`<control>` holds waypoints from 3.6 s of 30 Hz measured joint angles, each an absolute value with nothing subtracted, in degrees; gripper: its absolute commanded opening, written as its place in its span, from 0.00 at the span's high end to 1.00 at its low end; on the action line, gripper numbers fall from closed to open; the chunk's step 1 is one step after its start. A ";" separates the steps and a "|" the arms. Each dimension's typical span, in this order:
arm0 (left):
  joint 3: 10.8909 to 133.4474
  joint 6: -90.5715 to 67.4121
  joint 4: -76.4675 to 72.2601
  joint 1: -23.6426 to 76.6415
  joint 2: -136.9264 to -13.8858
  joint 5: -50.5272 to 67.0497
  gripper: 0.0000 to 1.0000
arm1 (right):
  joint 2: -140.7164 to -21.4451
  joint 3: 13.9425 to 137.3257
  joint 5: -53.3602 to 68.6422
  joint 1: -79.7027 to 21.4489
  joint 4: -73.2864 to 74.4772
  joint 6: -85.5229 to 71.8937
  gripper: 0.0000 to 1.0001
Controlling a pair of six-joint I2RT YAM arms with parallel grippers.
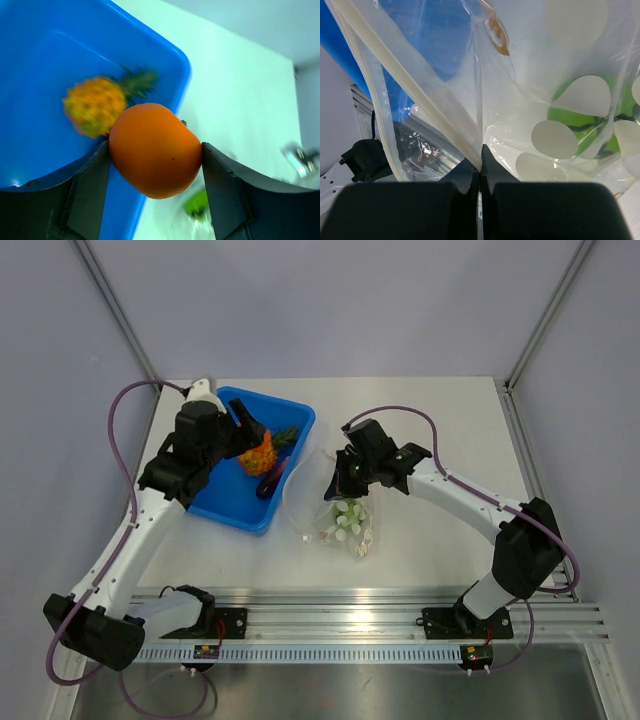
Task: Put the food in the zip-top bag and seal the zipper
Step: Place the fake fruit in the zipper food storage bag, then move the fake fruit to the bin.
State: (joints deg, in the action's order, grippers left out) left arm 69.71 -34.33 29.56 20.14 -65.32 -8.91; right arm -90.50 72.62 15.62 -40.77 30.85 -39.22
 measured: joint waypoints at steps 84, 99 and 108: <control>90.80 -12.10 41.04 11.51 -110.21 -3.97 0.07 | -89.86 81.38 3.99 -40.49 44.91 -37.76 1.00; 73.60 -18.55 42.30 13.30 -86.21 -12.69 0.01 | -89.89 81.36 4.23 -40.51 44.38 -37.74 1.00; 87.15 -8.69 43.18 13.72 -97.10 -11.35 0.06 | -89.84 80.93 4.25 -40.51 43.68 -37.76 1.00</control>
